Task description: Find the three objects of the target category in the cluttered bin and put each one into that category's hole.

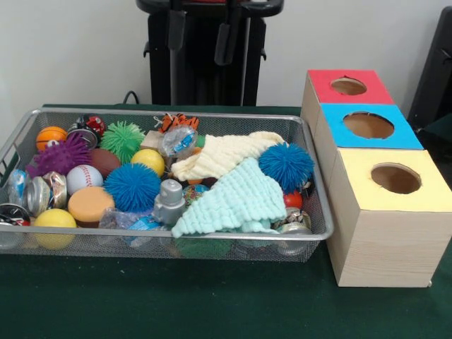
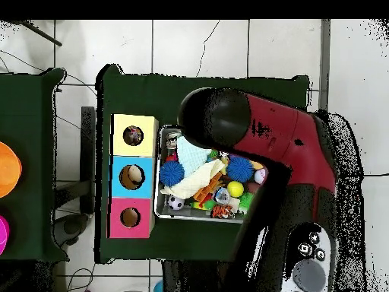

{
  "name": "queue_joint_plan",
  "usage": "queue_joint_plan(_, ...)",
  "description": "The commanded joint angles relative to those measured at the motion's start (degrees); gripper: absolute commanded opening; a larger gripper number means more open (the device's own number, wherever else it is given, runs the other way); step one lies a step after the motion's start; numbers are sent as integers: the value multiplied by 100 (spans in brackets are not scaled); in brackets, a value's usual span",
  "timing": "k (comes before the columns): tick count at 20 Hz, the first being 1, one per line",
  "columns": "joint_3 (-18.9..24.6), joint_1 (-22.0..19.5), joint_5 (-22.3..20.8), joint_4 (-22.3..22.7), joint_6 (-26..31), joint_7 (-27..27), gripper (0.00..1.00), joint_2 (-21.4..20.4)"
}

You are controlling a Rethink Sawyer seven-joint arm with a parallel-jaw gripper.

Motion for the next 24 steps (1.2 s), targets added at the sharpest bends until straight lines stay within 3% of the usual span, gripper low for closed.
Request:
queue_joint_plan(1,803,-307,-422,594,429,-1196,100,102)
queue_joint_plan(15,1268,-845,-729,39,829,-1312,100,259)
queue_joint_plan(24,1477,-1110,-933,531,627,-1333,100,-57)
